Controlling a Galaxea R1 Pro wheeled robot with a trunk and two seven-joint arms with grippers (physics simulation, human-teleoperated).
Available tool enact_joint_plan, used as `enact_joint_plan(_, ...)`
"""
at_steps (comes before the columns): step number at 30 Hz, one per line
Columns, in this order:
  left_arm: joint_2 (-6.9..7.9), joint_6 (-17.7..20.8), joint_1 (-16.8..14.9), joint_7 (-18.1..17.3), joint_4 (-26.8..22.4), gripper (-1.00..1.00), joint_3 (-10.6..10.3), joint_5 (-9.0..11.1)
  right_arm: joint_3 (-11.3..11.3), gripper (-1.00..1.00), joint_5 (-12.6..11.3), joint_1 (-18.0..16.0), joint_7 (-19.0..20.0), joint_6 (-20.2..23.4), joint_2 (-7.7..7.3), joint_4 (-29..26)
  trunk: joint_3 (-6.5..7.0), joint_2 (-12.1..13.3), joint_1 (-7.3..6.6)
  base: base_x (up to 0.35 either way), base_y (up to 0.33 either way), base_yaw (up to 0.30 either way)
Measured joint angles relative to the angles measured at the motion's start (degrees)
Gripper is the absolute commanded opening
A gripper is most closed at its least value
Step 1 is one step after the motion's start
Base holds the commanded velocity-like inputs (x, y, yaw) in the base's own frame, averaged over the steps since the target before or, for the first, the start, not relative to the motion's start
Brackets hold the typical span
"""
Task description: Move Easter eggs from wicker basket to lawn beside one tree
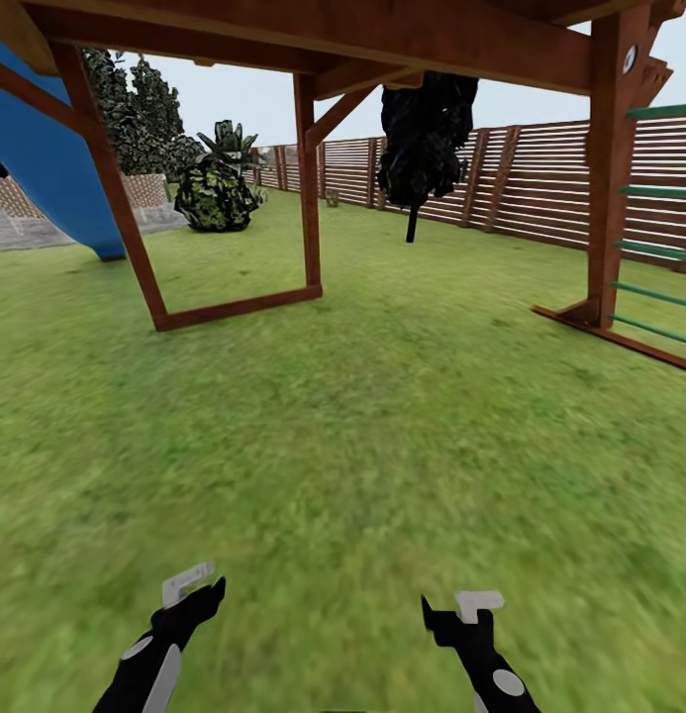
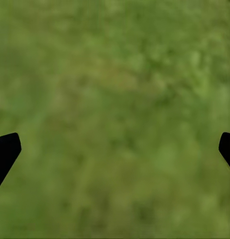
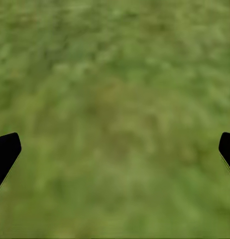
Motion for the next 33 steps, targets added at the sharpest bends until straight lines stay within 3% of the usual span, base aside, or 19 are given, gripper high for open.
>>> enact_joint_plan(17,0.00,0.0,0.0,0.0,0.0,1.00,0.0,0.1,0.0,1.00,0.0,0.0,0.0,0.0,0.00,-0.1,0.00,0.0,0.00,0.332,0.000,-0.001)
enact_joint_plan(33,-0.01,0.0,0.0,0.0,0.0,1.00,0.0,0.1,-0.1,1.00,-0.1,0.0,0.1,0.0,-0.01,0.0,0.70,0.0,0.00,0.332,0.000,-0.232)
